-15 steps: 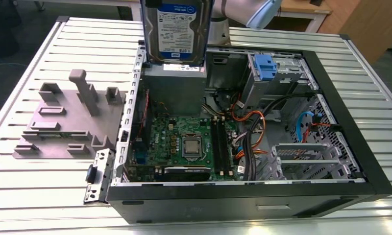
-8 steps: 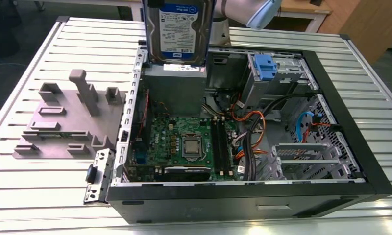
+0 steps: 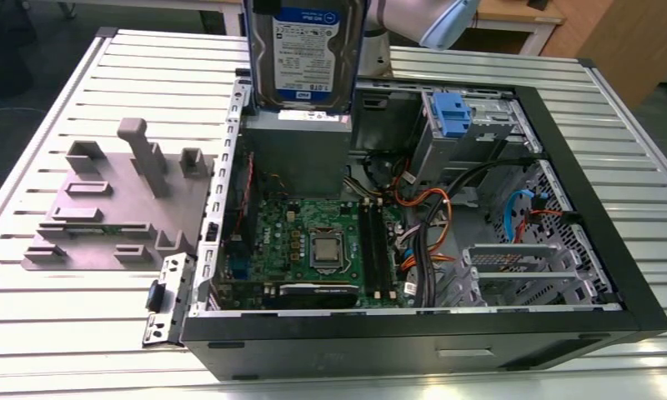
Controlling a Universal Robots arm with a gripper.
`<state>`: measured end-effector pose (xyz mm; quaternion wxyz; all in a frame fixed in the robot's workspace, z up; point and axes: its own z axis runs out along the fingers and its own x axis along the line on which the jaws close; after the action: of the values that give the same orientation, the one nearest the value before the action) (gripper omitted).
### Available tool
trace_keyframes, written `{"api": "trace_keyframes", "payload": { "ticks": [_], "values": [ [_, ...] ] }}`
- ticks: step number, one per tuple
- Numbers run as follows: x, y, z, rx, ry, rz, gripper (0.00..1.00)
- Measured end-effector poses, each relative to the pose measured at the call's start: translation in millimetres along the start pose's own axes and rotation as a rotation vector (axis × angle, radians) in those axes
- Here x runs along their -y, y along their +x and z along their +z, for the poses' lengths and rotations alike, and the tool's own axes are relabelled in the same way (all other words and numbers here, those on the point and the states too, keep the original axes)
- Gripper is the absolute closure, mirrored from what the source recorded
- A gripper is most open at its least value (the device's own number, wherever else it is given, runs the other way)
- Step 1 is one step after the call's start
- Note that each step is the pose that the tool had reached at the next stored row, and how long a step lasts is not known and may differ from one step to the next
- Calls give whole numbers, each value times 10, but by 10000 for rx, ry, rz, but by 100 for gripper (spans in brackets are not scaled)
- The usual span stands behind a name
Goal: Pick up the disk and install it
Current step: 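Pick up the disk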
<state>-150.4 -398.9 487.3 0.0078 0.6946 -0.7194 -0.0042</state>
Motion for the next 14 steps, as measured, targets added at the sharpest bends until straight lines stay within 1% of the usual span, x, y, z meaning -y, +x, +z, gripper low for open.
{"api": "trace_keyframes", "payload": {
  "ticks": [11,14],
  "values": [
    [15,119,4,0,0,0,63],
    [23,129,4,0,0,0,63]
  ]
}}
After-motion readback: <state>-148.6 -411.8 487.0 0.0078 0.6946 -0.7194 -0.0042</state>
